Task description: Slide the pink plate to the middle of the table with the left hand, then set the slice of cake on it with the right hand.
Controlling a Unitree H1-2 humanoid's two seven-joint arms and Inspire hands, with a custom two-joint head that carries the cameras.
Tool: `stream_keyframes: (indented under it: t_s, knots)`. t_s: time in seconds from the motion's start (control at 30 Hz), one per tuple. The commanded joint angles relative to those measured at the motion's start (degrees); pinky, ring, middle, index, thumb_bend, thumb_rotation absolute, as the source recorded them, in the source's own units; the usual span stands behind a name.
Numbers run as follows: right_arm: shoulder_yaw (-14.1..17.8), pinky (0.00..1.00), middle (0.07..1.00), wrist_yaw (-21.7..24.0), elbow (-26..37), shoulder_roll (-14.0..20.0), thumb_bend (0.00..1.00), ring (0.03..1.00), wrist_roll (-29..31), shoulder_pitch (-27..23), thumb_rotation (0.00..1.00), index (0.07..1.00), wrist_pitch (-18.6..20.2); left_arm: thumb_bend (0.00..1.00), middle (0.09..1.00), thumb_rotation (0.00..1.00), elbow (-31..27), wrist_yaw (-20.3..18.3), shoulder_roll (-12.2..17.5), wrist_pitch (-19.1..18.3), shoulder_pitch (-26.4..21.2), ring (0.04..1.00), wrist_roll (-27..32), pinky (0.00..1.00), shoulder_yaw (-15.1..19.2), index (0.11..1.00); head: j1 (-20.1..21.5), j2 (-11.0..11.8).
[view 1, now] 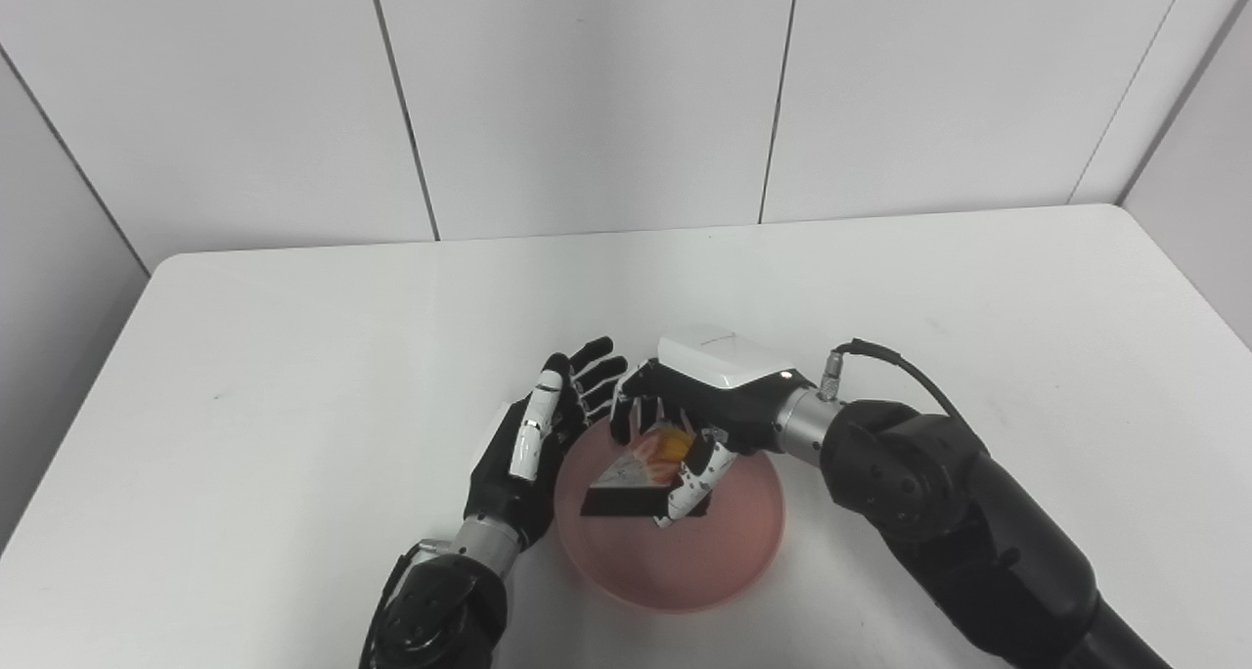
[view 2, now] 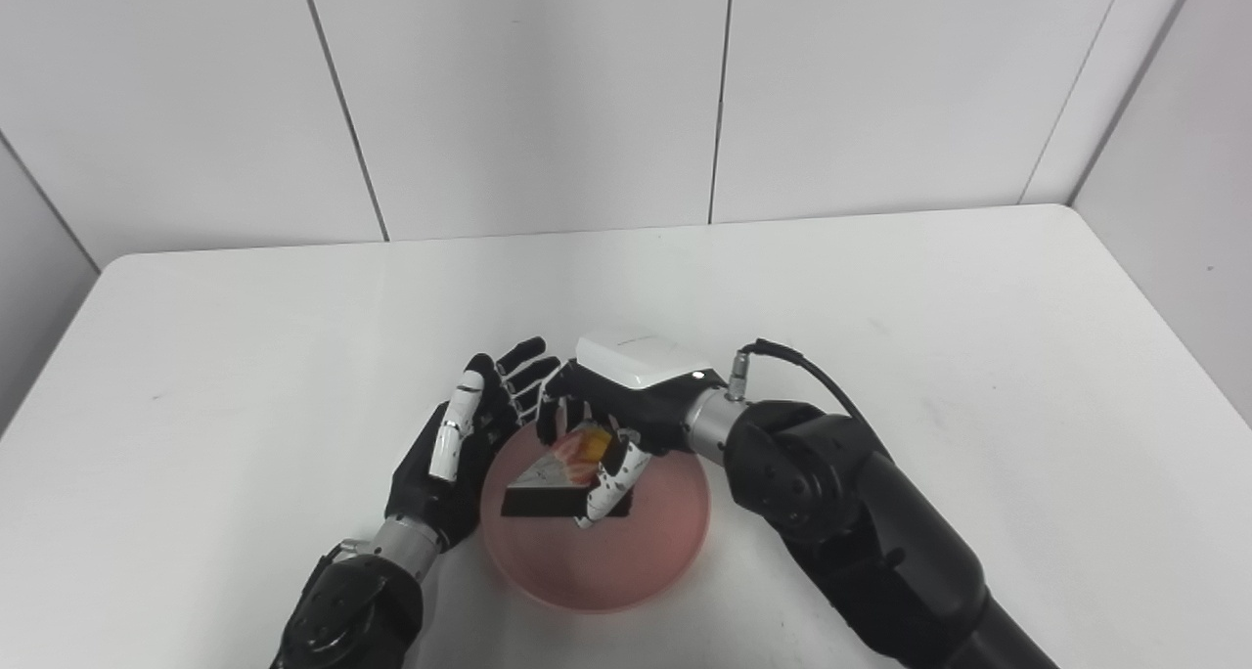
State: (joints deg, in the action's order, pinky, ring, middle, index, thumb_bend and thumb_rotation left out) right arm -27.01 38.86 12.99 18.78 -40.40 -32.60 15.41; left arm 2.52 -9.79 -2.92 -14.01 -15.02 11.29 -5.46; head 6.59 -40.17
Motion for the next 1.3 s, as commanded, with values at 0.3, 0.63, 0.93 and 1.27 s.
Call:
stream_keyframes:
  t_s: [0.3, 0.63, 0.93, 1.27]
  knots:
    - [-0.9, 0.26, 0.475, -0.93, 0.32, 1.38, 0.53, 0.319, -2.15, -0.13, 0.0, 0.487, -1.67, 0.47, 0.84, 1.0, 1.33, 1.16, 0.11, -1.57, 0.71, 0.844, -1.58, 0.86, 0.2, 0.827, 0.18, -11.15]
    - [-1.72, 0.3, 0.411, -2.66, -1.42, 1.69, 0.52, 0.363, -3.94, 1.04, 0.0, 0.525, -3.91, 0.48, 0.835, 1.0, 1.04, 1.06, 0.01, -1.47, 0.73, 0.838, -1.99, 0.85, 0.44, 0.825, 0.45, -11.36]
    - [-2.2, 0.48, 0.685, -0.81, 0.55, 2.0, 0.67, 0.63, -6.55, 2.02, 0.14, 0.787, -3.48, 0.47, 0.838, 1.0, 1.03, 1.14, -0.03, -1.34, 0.69, 0.844, -2.19, 0.85, 0.44, 0.828, 0.47, -11.32]
    - [-1.22, 0.76, 0.987, 4.58, 4.01, 1.5, 0.87, 0.918, -7.99, 2.51, 0.69, 0.993, -0.71, 0.46, 0.848, 1.0, 1.02, 1.04, -0.43, -0.8, 0.73, 0.845, -1.52, 0.83, 0.96, 0.826, 0.66, -11.31]
